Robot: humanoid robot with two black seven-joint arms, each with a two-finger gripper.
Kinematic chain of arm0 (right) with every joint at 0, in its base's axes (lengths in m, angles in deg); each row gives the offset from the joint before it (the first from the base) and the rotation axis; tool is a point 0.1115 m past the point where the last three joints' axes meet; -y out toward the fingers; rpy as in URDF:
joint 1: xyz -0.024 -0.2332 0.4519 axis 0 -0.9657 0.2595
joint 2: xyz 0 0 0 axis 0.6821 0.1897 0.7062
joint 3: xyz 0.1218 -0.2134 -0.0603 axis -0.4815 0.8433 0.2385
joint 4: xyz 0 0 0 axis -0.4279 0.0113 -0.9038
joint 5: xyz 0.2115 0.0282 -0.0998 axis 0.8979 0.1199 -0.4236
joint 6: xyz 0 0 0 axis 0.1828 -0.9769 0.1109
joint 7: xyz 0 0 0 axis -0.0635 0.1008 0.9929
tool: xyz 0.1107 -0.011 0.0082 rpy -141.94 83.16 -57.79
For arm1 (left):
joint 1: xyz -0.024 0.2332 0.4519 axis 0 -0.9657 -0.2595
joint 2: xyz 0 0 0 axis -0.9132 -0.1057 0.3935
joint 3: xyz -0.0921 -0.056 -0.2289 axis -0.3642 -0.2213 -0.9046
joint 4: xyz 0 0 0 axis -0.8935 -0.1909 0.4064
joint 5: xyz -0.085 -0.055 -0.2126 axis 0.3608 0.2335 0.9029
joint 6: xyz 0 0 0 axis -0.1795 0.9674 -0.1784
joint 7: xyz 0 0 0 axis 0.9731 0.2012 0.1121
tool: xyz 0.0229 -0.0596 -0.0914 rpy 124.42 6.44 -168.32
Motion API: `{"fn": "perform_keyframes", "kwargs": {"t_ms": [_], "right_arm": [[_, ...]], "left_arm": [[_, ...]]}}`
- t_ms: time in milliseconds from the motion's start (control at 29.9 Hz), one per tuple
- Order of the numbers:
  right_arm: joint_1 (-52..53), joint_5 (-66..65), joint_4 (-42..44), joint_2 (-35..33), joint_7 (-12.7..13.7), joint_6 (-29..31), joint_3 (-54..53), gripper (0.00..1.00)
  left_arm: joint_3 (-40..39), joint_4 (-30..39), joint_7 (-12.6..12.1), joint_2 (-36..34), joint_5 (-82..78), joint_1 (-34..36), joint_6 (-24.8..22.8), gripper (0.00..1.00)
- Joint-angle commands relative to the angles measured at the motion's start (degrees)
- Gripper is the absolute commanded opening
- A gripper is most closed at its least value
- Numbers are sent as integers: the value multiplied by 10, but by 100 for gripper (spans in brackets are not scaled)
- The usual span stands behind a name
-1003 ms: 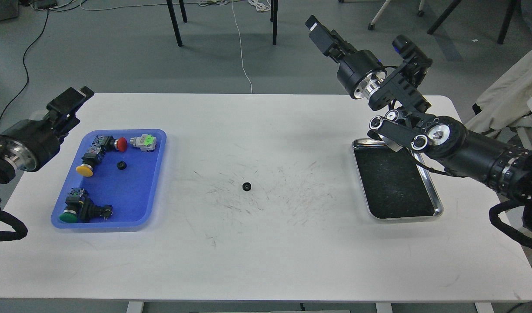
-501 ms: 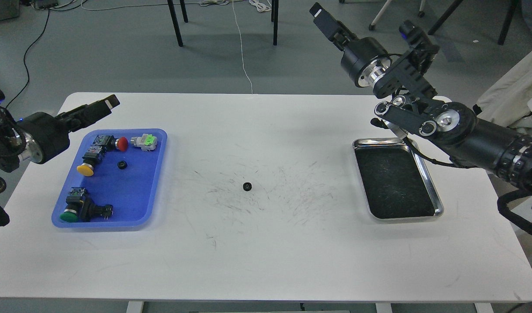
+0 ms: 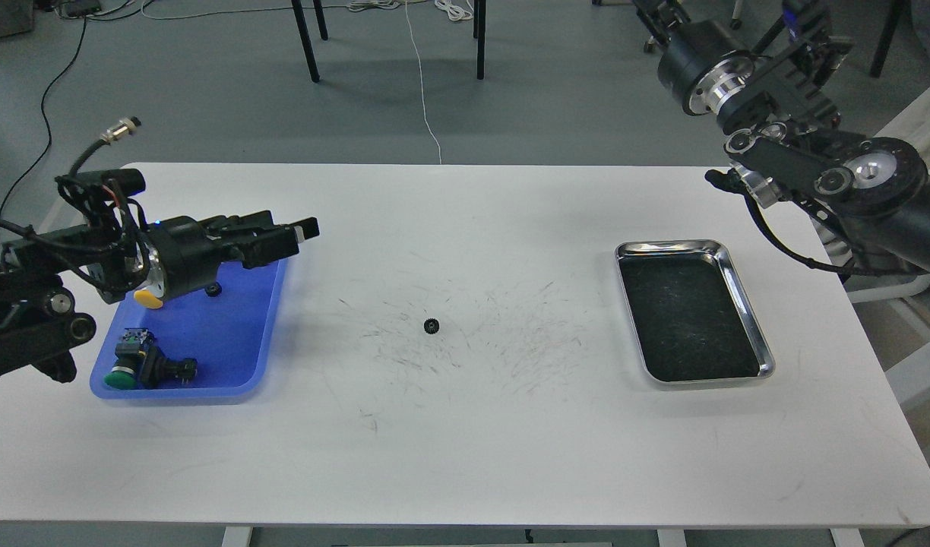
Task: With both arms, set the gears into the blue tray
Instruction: 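Swing the left gripper from the blue tray toward the black gear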
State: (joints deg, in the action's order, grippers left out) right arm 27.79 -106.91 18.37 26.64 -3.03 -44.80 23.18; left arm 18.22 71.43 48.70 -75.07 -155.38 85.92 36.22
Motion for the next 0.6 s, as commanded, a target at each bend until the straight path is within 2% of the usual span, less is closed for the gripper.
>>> {"fn": "perform_keyframes", "kwargs": {"t_ms": [0,334,568], "right_arm": [[1,7,0,-4,0,1,2,88],[8,8,2,-9,0,2,2,88],[6,8,4,-13,0,2,2,89]], "left_arm": [[34,4,2,32,-87,2,21,97],[93,-14,4,110,-170,32,40,89],[127,-65,5,188,-177,49,51,84]]}}
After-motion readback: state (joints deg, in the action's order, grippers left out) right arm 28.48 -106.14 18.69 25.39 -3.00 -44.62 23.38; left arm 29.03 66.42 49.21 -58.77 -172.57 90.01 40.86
